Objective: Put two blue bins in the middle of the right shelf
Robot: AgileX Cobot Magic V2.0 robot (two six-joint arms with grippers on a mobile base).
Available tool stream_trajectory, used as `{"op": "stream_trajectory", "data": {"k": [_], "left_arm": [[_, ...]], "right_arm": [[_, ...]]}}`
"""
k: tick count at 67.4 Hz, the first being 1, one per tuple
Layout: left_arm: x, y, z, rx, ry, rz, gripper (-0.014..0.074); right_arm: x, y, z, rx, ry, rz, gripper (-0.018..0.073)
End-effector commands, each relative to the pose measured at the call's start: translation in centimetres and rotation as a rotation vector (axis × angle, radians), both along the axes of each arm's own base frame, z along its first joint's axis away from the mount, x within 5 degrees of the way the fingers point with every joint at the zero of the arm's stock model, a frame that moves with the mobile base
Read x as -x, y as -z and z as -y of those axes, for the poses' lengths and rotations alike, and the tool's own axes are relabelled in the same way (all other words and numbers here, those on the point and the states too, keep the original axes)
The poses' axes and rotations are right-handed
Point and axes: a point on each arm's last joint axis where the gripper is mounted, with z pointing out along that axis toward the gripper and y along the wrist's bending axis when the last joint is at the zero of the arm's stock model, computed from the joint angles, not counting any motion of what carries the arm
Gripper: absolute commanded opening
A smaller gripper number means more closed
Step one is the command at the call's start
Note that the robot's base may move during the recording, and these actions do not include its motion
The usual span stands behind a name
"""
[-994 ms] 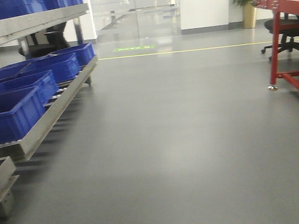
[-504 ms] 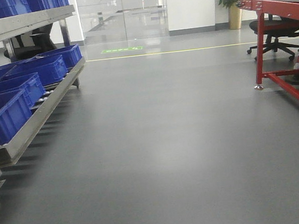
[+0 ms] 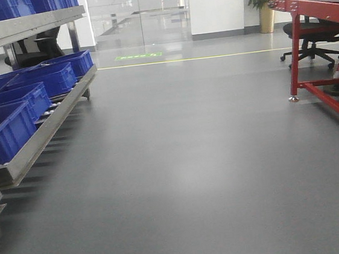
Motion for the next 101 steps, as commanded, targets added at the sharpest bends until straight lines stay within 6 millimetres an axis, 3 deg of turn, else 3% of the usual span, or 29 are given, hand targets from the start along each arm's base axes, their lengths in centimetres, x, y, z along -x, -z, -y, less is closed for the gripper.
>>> {"op": "stream_trajectory", "data": {"k": [1, 101], "left_arm": [[0.55, -1.46, -0.01, 0.049, 0.001, 0.096, -0.0111], [0.51, -1.6, -0.01, 0.054, 0.001, 0.112, -0.0111]], "right_arm": [[0.19, -0.69, 0.26, 0.018, -0.004, 0.049, -0.0153], [0.19, -0.69, 0.26, 0.018, -0.004, 0.049, -0.0153]]}}
